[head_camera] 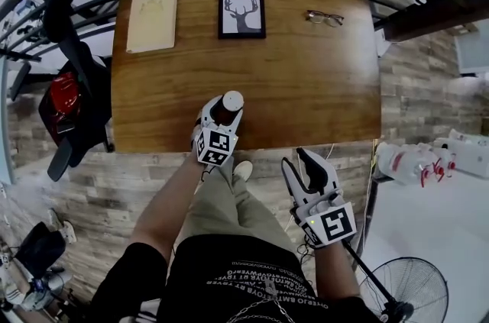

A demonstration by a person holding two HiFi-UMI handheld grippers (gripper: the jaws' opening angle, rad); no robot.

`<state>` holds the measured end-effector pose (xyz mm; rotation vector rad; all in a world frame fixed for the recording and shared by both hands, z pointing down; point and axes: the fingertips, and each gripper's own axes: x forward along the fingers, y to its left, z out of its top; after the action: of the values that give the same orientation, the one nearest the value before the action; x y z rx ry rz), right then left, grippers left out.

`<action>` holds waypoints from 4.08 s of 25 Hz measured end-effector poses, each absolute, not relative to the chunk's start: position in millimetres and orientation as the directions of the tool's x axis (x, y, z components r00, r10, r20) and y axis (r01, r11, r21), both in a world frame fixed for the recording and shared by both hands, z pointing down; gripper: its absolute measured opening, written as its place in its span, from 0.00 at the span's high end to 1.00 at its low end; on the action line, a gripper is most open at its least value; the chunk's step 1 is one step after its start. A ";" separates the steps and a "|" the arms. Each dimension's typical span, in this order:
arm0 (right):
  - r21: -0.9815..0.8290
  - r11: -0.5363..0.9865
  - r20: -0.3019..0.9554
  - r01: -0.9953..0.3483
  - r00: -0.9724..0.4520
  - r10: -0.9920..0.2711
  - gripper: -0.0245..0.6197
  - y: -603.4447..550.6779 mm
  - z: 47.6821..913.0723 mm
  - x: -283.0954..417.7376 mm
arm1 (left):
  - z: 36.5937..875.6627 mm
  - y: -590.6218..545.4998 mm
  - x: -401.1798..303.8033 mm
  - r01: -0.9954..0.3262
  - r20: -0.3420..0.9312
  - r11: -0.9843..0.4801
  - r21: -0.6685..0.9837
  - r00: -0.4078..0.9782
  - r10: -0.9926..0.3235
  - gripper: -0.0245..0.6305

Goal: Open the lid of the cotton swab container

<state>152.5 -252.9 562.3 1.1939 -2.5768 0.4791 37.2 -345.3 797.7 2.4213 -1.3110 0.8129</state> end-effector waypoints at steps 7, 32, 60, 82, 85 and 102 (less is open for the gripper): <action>-0.232 0.607 0.378 -0.760 -0.645 -0.664 0.75 -236.9 571.3 146.2 | 803.8 -351.1 35.8 -0.854 0.625 -0.516 -0.058 0.372 -0.687 0.57; -0.214 0.618 0.377 -0.757 -0.647 -0.663 0.75 -230.4 557.2 152.3 | 759.8 -336.4 47.1 -0.811 0.635 -0.574 -0.114 0.385 -0.670 0.54; -0.090 0.834 0.340 -0.544 -0.804 -0.487 0.56 -213.0 449.8 76.2 | 517.5 -230.0 82.2 -0.632 0.609 -0.774 -0.046 0.596 -0.523 0.54; -0.267 0.838 0.311 -0.475 -0.866 -0.392 0.57 -212.3 414.8 69.3 | 455.9 -215.3 83.7 -0.651 0.414 -0.754 -0.092 0.663 -0.623 0.54; -0.284 0.823 0.309 -0.491 -0.860 -0.406 0.57 -213.6 414.3 75.0 | 456.0 -215.9 85.7 -0.673 0.395 -0.735 -0.077 0.656 -0.643 0.54; -0.169 0.772 0.403 -0.613 -0.757 -0.514 0.56 -219.0 413.3 79.1 | 455.7 -213.5 94.4 -0.684 0.447 -0.726 -0.071 0.629 -0.636 0.56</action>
<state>79.1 -219.0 413.3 0.8649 -2.6314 0.4183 94.4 -213.5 455.7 2.7386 -1.1142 0.6890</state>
